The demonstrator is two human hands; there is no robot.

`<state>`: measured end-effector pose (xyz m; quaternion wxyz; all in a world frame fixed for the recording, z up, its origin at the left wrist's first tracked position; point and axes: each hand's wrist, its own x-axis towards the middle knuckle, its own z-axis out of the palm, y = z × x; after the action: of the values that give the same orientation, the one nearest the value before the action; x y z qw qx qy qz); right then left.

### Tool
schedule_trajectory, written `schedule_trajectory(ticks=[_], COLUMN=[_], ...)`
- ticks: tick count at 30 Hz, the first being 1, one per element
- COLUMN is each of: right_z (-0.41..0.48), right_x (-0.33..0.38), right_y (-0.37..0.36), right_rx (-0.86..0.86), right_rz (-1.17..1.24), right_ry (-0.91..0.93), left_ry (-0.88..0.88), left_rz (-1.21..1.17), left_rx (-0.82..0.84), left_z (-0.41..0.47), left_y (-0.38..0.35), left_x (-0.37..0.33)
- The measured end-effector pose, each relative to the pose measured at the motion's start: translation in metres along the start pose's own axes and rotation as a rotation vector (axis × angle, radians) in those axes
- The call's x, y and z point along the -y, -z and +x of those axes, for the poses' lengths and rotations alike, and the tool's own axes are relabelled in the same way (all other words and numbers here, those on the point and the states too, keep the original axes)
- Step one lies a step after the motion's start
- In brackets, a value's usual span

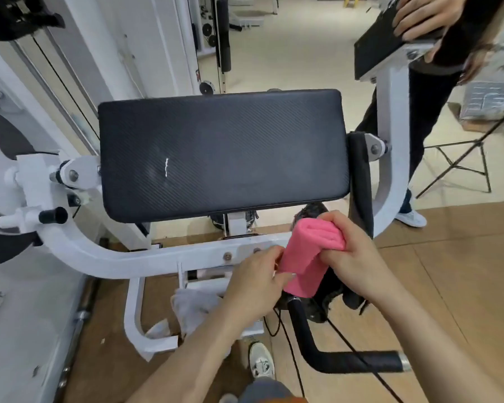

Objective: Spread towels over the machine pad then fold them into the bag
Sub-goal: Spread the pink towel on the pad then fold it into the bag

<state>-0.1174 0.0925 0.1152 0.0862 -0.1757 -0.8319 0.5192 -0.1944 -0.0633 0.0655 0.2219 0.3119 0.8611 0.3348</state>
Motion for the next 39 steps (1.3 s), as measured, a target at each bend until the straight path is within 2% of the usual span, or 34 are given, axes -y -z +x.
schedule_trajectory(ticks=[2,5,8,10,12,14,16,18,20,24,26,28,32,34,36,39], right_z=[-0.008,-0.011,-0.007,0.001,0.013,0.029,0.041,0.049,0.053,0.053,0.055,0.059,0.068,0.074,0.078,0.079], right_x=[-0.008,-0.022,-0.038,-0.047,-0.060,-0.078,-0.096,-0.114,-0.130,-0.158,-0.171,-0.182,-0.187,-0.181,-0.175,-0.165], right_y=[0.005,0.013,0.027,0.035,0.041,0.046,0.054,0.063,0.071,0.091,0.101,0.107,0.109,0.104,0.096,0.077], right_rx=[0.020,-0.018,0.069,0.176,0.178,0.077,-0.018,-0.012,0.113,0.531,0.587,0.540,0.450,0.460,0.497,0.537], right_rz=[0.018,0.292,0.465,0.513,0.499,0.510,0.529,0.456,0.406,0.588,0.467,0.214,-0.194,-0.309,-0.302,-0.168], right_ry=[-0.034,-0.175,-0.263,-0.259,-0.226,-0.270,-0.385,-0.408,-0.425,-0.598,-0.477,-0.302,-0.175,-0.177,-0.181,-0.198], left_ry=[0.032,0.072,0.064,0.075,0.099,0.187,0.301,0.369,0.413,0.585,0.547,0.440,0.204,0.132,0.122,0.172], left_rz=[-0.088,-0.280,-0.260,-0.195,-0.166,-0.304,-0.575,-0.779,-0.898,-0.962,-0.892,-0.660,0.171,0.436,0.474,0.449], left_rx=[0.043,0.065,0.001,-0.063,-0.098,-0.070,-0.001,0.025,0.026,-0.131,-0.133,-0.069,0.136,0.192,0.194,0.072], left_z=[-0.002,-0.002,0.005,0.015,0.029,0.046,0.060,0.072,0.080,0.089,0.086,0.079,0.067,0.067,0.068,0.067], left_y=[-0.013,-0.026,-0.038,-0.042,-0.047,-0.056,-0.073,-0.092,-0.110,-0.143,-0.156,-0.161,-0.152,-0.144,-0.133,-0.113], left_x=[-0.002,-0.010,-0.017,-0.020,-0.025,-0.035,-0.052,-0.067,-0.075,-0.077,-0.073,-0.067,-0.050,-0.046,-0.043,-0.025])
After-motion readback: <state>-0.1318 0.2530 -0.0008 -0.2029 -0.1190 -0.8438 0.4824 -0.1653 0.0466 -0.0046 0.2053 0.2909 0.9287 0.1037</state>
